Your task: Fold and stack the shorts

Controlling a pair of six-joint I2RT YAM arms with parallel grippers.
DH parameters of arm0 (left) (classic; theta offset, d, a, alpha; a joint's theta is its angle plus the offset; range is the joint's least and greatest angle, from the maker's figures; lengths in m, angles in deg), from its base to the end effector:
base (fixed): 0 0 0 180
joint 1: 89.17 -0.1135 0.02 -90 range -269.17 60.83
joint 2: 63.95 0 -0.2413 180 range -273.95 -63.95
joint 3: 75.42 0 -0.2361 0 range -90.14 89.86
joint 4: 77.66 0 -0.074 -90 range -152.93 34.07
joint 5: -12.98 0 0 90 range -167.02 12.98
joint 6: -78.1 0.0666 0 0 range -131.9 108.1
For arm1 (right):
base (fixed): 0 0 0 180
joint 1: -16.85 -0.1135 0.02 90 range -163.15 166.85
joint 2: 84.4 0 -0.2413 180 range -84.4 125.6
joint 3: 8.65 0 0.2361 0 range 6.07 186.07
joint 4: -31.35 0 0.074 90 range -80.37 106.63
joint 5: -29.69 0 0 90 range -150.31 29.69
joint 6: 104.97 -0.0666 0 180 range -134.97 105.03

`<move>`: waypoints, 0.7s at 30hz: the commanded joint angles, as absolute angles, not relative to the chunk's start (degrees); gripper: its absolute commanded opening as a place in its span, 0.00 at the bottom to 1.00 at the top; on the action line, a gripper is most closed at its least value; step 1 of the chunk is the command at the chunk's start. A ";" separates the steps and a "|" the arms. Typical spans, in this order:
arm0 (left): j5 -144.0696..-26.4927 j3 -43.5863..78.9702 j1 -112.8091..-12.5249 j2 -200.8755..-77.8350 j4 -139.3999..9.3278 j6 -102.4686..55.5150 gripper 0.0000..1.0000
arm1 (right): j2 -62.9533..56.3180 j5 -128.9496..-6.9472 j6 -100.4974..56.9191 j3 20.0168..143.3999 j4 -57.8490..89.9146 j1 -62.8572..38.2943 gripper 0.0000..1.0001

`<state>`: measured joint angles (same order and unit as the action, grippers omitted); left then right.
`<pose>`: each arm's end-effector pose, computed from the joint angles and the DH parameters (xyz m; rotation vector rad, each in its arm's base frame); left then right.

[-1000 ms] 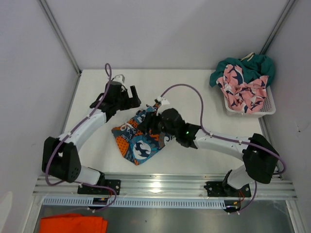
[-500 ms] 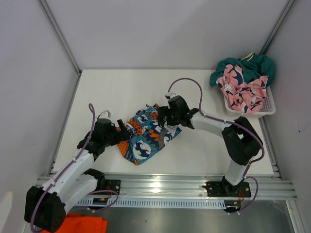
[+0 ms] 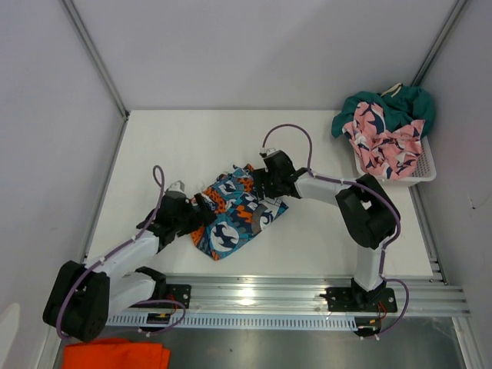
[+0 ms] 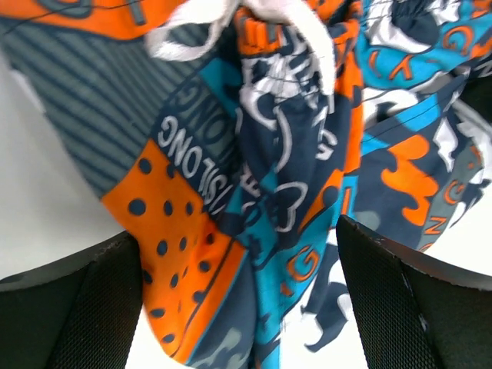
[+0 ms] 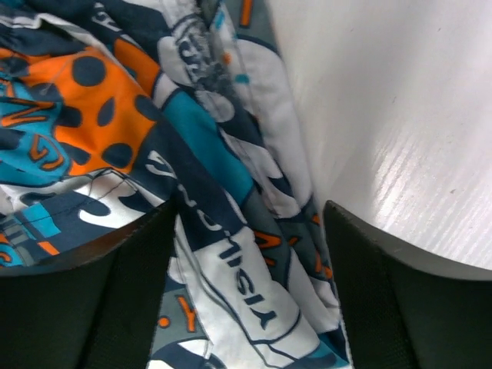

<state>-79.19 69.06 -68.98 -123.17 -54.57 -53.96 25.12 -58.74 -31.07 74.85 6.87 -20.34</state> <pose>0.1952 -0.0745 0.1235 -0.4486 2.4190 -0.5435 0.3215 0.2417 0.1289 -0.4434 2.4487 0.3702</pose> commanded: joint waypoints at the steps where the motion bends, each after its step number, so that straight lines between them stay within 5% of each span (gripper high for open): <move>1: -80.71 68.95 -67.20 -127.57 -57.92 -55.49 0.99 | 25.38 -59.60 -30.71 73.76 7.31 -20.60 0.73; 6: -78.44 64.99 -66.31 -134.42 -56.53 -52.16 0.90 | 22.92 -61.80 -33.68 70.94 7.31 -22.69 0.32; 11: -72.02 58.14 -68.24 -137.42 -52.83 -47.59 0.42 | 20.63 -57.59 -42.55 67.43 6.17 -28.32 0.05; 16: -69.64 49.11 -71.23 -143.30 -49.84 -42.50 0.00 | 19.93 -52.23 -55.63 63.38 8.37 -37.28 0.00; 21: -67.36 43.72 -72.82 -149.81 -46.42 -38.01 0.00 | 18.53 -50.91 -60.15 61.62 12.49 -41.95 0.00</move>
